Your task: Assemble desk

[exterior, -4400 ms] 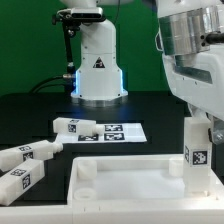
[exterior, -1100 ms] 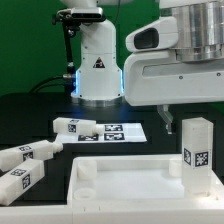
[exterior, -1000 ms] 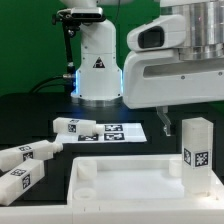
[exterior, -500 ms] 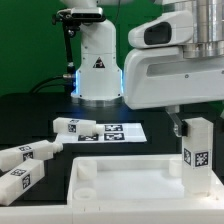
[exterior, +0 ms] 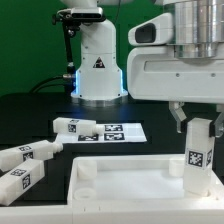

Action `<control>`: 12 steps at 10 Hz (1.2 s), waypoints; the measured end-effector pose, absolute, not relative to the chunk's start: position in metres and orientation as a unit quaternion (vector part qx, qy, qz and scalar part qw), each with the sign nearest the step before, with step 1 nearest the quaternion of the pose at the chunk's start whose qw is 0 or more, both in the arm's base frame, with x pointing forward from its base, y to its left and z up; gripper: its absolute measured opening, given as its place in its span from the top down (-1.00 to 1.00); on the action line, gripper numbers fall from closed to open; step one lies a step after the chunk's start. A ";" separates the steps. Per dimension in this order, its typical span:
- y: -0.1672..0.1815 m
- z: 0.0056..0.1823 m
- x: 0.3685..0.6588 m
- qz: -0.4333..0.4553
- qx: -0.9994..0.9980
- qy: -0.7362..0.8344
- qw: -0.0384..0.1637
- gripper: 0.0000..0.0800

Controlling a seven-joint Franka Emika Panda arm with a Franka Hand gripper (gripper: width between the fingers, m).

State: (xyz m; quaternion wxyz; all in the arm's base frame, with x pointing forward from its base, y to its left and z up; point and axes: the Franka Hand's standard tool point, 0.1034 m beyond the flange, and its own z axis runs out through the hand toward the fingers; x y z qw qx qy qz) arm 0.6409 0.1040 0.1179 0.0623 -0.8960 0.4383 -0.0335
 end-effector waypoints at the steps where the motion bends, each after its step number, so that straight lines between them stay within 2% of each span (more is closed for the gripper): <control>1: 0.103 0.118 0.641 -0.030 -0.884 0.461 0.065 0.29; 4: 0.102 0.118 0.640 -0.022 -0.834 0.547 0.068 0.29; 6: 0.107 0.117 0.638 0.005 -0.688 0.720 0.086 0.29; 7: 0.112 0.117 0.640 0.016 -0.582 0.806 0.107 0.29; 10: 0.111 0.116 0.639 0.015 -0.591 0.799 0.113 0.29; 11: 0.112 0.115 0.636 0.016 -0.648 0.755 0.105 -0.22; 12: 0.110 0.116 0.638 0.003 -0.731 0.674 0.107 -0.49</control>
Offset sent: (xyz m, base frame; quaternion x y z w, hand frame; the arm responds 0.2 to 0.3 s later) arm 0.0000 0.0000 0.0000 0.0000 0.0000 0.1938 0.9810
